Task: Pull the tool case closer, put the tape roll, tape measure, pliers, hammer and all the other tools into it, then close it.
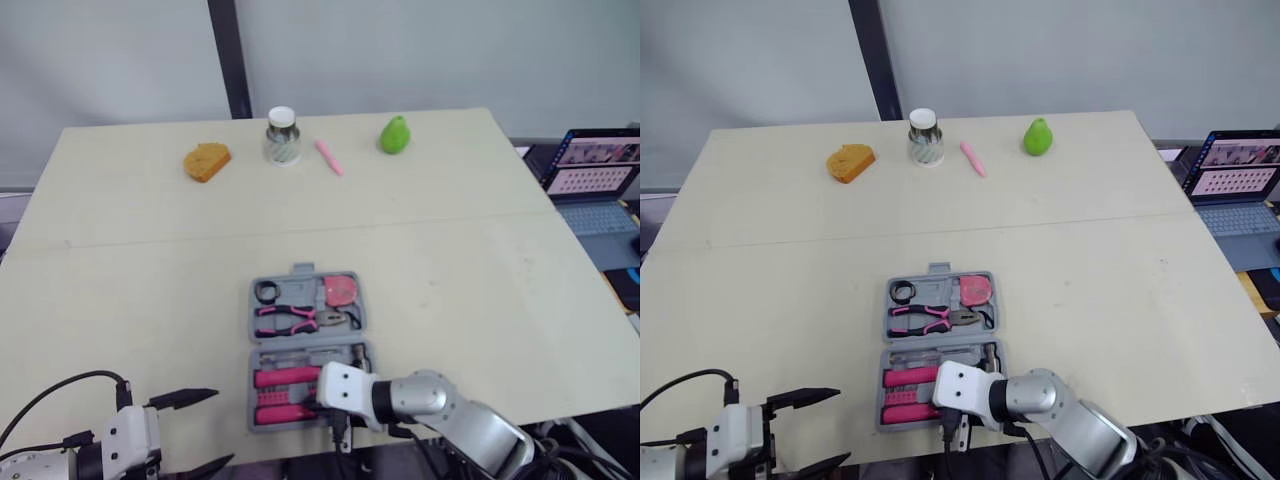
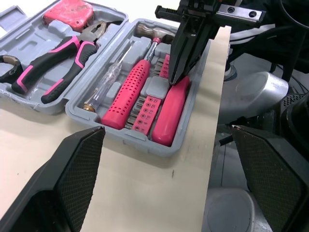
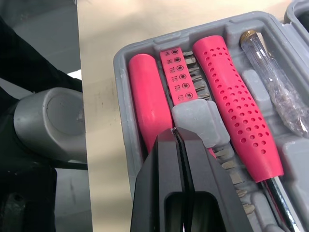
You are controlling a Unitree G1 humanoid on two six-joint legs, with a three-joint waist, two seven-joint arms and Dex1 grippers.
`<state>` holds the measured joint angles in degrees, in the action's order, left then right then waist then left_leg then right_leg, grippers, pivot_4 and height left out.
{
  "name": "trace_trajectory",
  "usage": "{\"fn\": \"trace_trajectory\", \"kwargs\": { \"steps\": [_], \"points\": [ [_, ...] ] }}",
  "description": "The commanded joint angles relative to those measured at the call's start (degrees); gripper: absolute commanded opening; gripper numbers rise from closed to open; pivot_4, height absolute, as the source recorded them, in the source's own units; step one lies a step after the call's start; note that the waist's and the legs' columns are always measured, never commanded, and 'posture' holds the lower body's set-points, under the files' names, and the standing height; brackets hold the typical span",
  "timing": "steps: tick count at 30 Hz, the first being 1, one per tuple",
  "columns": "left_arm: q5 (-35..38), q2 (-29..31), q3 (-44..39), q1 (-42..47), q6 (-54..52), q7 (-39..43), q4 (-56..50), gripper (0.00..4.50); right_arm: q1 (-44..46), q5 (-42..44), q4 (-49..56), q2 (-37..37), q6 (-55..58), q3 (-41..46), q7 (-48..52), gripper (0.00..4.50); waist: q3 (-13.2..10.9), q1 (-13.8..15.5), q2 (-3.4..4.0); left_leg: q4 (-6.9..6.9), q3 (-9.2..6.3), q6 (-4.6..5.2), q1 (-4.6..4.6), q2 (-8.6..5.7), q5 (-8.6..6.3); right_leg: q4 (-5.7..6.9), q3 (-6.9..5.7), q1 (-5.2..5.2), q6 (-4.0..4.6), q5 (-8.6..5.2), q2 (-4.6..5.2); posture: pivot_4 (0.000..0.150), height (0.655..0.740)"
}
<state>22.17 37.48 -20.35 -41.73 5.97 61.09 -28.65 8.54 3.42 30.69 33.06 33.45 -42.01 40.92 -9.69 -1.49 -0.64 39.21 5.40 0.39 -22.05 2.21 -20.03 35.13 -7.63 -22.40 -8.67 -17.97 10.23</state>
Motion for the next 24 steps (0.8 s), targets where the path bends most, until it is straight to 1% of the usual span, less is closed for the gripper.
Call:
{"fn": "trace_trajectory", "kwargs": {
  "steps": [1,7,13,16,18,22,24],
  "points": [
    [-0.1,0.3,0.3,-0.1,0.1,-0.4,-0.9,4.50,-1.0,-2.9,-1.5,1.3,-1.6,-2.8,1.7,0.05,0.0,0.0,-0.05,0.00,0.00,0.00,0.00,0.00,0.00,0.00,0.00,0.00,0.00,0.00,0.00,0.150,0.7400],
    [-0.1,0.4,0.4,0.2,0.0,-0.6,-0.9,4.50,-0.3,-7.7,-3.9,2.4,-3.9,-4.2,2.2,0.05,0.1,0.0,-0.17,0.00,0.03,-0.01,0.04,0.00,0.00,0.01,-0.01,0.04,0.00,0.00,0.00,0.150,0.7400],
    [-0.3,0.4,0.6,0.5,-0.1,-0.9,-0.9,4.50,-0.6,-10.6,-5.3,2.3,-5.6,-5.1,2.4,0.05,0.4,0.1,-0.37,0.00,0.02,-0.01,0.11,0.00,0.00,0.00,-0.01,0.11,0.00,0.00,0.00,0.150,0.7400],
    [-0.4,0.3,0.9,0.7,-0.1,-1.1,-0.9,4.50,-0.8,-12.8,-5.8,2.6,-7.1,-6.3,2.8,0.05,0.4,0.0,-0.36,-0.02,0.01,-0.01,0.40,0.01,-0.02,-0.10,-0.07,0.45,0.01,-0.01,0.00,0.150,0.7400],
    [-0.4,0.3,0.9,0.8,0.0,-1.2,-0.8,4.50,-0.7,-14.9,-6.2,3.0,-8.9,-7.2,3.0,0.05,0.5,0.1,-0.35,-0.08,-0.05,-0.03,0.85,0.05,-0.14,-0.20,-0.08,0.87,0.08,-0.05,-0.01,0.150,0.7400],
    [-0.4,0.3,1.1,1.0,0.1,-1.4,-0.6,4.50,0.2,-21.7,-8.4,4.9,-15.3,-9.4,3.2,0.05,0.6,0.0,-0.32,-0.07,-0.12,-0.05,0.92,0.14,-0.22,-0.20,-0.04,0.88,0.09,-0.05,-0.08,0.150,0.7400],
    [-0.5,0.4,1.2,1.2,0.0,-1.6,-0.6,4.50,0.4,-23.7,-9.4,5.1,-17.7,-9.3,3.0,0.05,0.6,0.0,-0.33,-0.07,-0.10,-0.05,0.93,0.17,-0.23,-0.21,-0.03,0.88,0.09,-0.05,-0.11,0.150,0.7400]
  ]
}}
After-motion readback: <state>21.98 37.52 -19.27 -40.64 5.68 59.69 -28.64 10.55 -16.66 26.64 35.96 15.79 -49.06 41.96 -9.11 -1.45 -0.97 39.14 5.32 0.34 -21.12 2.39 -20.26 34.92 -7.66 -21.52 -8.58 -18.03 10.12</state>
